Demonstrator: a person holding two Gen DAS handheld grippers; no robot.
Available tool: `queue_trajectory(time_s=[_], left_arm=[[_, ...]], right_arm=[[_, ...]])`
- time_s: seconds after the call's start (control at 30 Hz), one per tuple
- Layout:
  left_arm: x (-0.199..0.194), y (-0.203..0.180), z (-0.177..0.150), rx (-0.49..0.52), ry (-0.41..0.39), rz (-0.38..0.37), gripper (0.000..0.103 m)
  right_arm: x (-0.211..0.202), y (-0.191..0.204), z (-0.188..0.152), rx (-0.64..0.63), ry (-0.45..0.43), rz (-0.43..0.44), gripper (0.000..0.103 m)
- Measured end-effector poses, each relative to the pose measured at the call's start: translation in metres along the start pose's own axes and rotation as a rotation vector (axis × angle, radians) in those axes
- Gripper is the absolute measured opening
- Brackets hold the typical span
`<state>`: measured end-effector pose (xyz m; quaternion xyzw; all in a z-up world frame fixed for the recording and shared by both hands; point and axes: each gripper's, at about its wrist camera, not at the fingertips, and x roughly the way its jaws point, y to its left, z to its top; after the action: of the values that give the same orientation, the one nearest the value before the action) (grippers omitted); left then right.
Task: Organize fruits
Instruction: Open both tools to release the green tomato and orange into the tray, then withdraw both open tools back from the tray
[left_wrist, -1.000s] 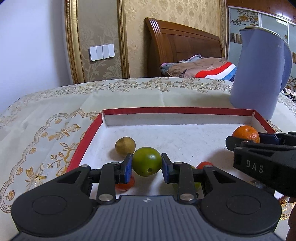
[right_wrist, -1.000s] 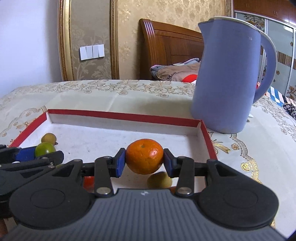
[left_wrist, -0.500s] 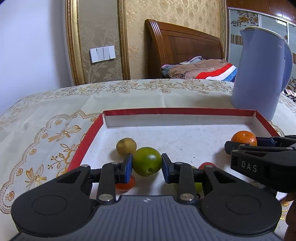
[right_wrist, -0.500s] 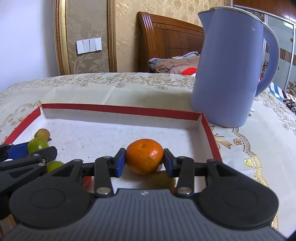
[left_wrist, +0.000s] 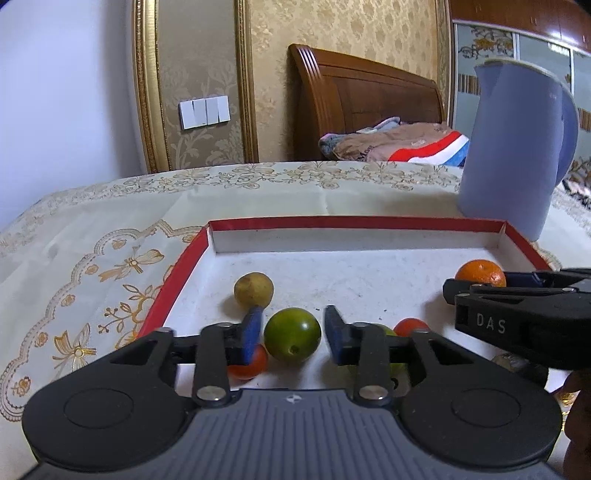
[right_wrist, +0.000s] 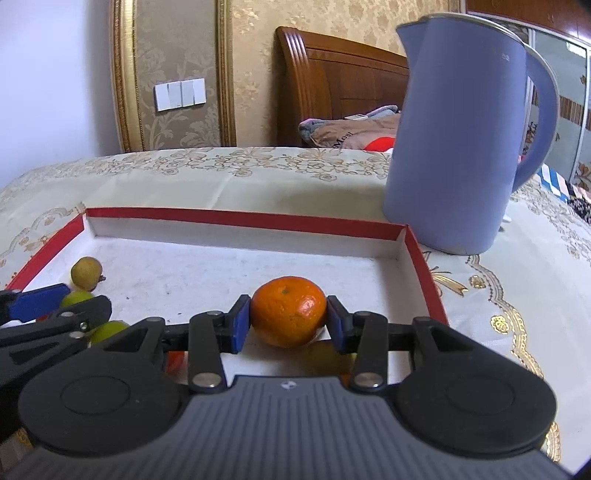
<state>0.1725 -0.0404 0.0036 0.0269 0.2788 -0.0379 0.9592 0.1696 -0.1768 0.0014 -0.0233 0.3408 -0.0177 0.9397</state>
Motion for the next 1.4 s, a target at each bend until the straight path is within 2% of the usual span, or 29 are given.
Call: queue_trajectory(time_s=[0.07, 0.4, 0.47, 0.5, 0.63, 0.97, 1.4], left_arm=[[0.0, 0.002, 0.001, -0.011, -0.006, 0.017, 0.065], [-0.003, 0.01, -0.001, -0.042, -0.011, 0.022, 0.067], [-0.005, 0.011, -0.001, -0.042, -0.012, 0.02, 0.067], [-0.005, 0.011, -0.002, -0.043, -0.012, 0.02, 0.067], [-0.006, 0.012, -0.003, -0.042, -0.012, 0.021, 0.069], [-0.013, 0.014, -0.005, -0.038, -0.02, 0.016, 0.069], [-0.044, 0.016, -0.016, -0.031, -0.052, -0.002, 0.07]], right_arm=[[0.001, 0.001, 0.0, -0.007, 0.0, 0.001, 0.041], [-0.007, 0.0, -0.004, 0.0, -0.015, 0.005, 0.042], [-0.01, 0.0, -0.004, -0.003, -0.032, -0.007, 0.053], [-0.012, 0.0, -0.004, -0.002, -0.043, -0.009, 0.055], [-0.021, 0.002, -0.006, -0.008, -0.087, -0.022, 0.081], [-0.03, -0.001, -0.009, 0.009, -0.108, -0.018, 0.085], [-0.071, -0.005, -0.027, 0.063, -0.16, 0.023, 0.092]])
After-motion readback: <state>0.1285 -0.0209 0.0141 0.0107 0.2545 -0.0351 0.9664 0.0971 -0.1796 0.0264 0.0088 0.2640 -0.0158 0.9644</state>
